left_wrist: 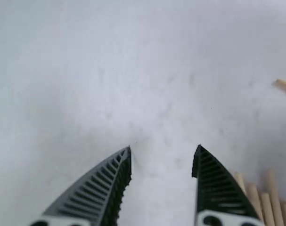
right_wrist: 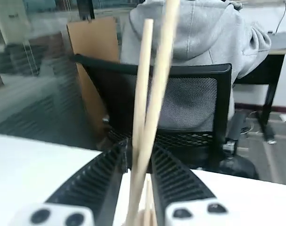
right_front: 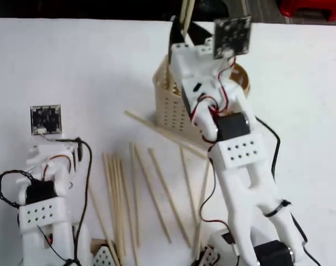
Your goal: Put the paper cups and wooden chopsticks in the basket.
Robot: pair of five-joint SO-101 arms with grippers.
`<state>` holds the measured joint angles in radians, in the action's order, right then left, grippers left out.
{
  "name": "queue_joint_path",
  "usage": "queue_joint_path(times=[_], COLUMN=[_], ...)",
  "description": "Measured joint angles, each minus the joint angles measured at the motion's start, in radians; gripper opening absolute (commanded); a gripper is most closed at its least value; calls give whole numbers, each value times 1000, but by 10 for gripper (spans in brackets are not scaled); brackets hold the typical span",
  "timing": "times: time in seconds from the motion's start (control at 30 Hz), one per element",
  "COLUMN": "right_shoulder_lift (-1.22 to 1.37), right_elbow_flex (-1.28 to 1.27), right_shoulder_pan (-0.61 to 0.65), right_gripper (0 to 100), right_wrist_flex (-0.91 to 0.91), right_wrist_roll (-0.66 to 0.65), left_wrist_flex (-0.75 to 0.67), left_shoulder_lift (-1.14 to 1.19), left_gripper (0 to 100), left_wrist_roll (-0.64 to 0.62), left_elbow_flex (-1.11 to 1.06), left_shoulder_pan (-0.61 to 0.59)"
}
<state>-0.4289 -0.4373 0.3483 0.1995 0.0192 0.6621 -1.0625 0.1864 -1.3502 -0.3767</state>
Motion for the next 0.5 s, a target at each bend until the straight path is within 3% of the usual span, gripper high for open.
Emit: queue_joint_path(times=[0.27,0.5], right_shoulder_lift=[2,-150], right_elbow_flex=[-72,-74], right_shoulder_pan=[2,34], right_gripper=[168,17], right_wrist_flex=[-57,129], right_wrist_roll=[-49,-49], left_wrist_flex=[0,0], left_shoulder_lift=[0,0], left_gripper=[217,217], left_wrist_roll=[0,0], left_elbow_flex=[0,0], left_shoulder_pan=[0,0])
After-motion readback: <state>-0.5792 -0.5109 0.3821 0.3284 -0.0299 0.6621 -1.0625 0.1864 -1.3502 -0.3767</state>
